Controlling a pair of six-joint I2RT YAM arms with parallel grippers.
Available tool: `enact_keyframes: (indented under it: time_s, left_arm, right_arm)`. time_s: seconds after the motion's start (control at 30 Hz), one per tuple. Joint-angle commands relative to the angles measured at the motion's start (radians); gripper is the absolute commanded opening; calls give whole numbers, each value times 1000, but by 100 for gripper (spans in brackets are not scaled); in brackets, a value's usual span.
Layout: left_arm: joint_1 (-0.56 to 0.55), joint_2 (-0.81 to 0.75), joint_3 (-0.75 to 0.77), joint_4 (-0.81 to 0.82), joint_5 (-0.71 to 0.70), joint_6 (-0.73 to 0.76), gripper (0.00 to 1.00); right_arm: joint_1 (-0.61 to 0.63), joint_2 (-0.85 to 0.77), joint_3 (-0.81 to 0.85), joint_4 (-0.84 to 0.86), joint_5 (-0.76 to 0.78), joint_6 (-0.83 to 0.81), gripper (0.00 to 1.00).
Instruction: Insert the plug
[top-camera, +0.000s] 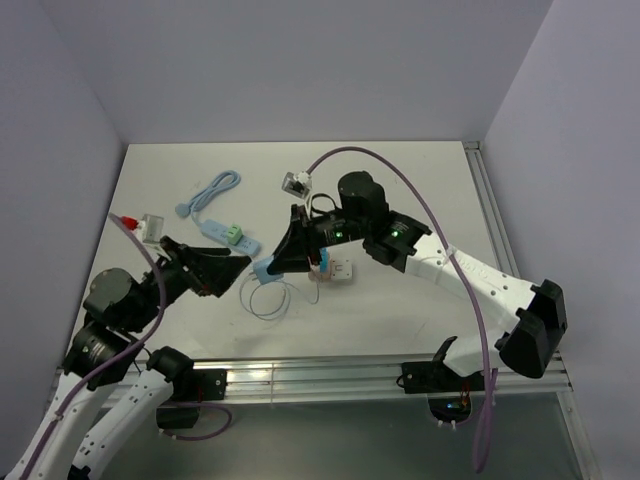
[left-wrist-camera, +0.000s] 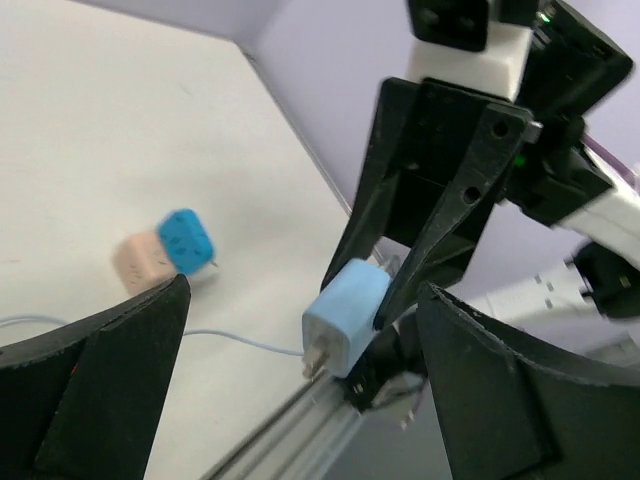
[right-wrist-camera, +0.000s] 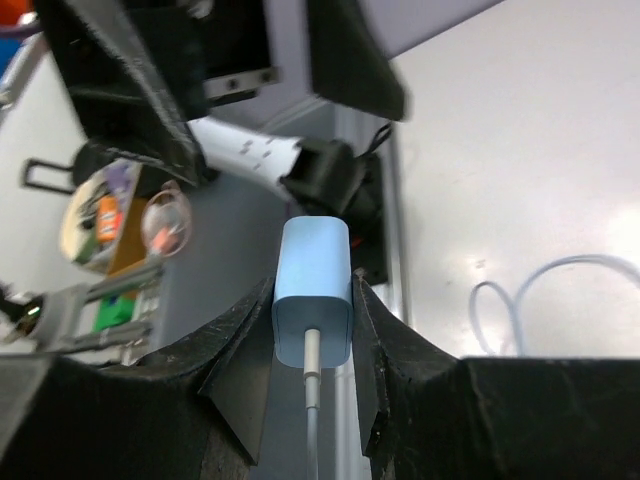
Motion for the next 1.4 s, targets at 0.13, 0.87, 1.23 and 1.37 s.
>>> enact_keyframes:
  time_s: [0.13,0.87,1.23,1.37]
  left_arm:
    - [1,-84,124,-249,-454,-6,100]
    - [2,-136,137,-304,-540,23,98]
    - [1,-158,109,-286,-534,32,97]
    - [2,-161,101,-284,-527,27,97]
  right_arm:
    - [-7,149,302,-400,329,-226,0]
    - [62,916,1154,-844,829,-495,0]
    - [100,1050,1203,-812,857,-526,0]
    - [111,1073,1201,-792,864,-521,0]
